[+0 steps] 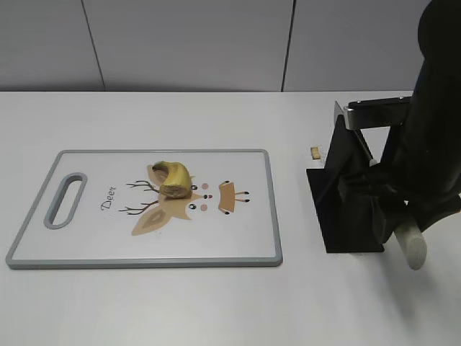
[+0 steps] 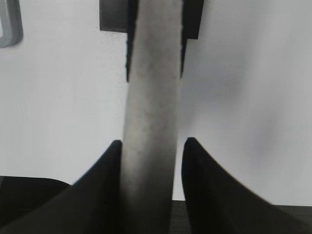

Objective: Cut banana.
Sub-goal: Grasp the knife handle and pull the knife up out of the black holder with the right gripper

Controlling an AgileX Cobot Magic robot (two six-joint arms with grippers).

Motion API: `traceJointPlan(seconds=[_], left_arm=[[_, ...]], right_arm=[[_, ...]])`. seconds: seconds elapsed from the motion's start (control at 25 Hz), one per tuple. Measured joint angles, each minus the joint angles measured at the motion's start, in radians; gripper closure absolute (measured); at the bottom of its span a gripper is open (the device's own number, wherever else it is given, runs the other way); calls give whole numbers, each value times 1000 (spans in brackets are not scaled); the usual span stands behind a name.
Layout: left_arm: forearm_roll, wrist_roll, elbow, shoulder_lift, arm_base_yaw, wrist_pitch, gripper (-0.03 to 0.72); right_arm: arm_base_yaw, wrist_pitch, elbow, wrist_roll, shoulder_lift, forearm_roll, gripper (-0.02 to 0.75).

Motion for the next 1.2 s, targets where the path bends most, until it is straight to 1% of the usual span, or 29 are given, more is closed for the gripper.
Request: traceJointPlan(seconds=[0.16, 0.88, 1.2], left_arm=[[0, 0, 0, 0, 0, 0, 99], [0, 0, 0, 0, 0, 0, 117], [0, 0, 0, 0, 0, 0, 130]], right_arm=[[1, 8, 0, 16, 0, 34, 563], [1, 39, -4, 34, -1, 59, 567], [1, 58, -5, 85, -62, 68, 567]])
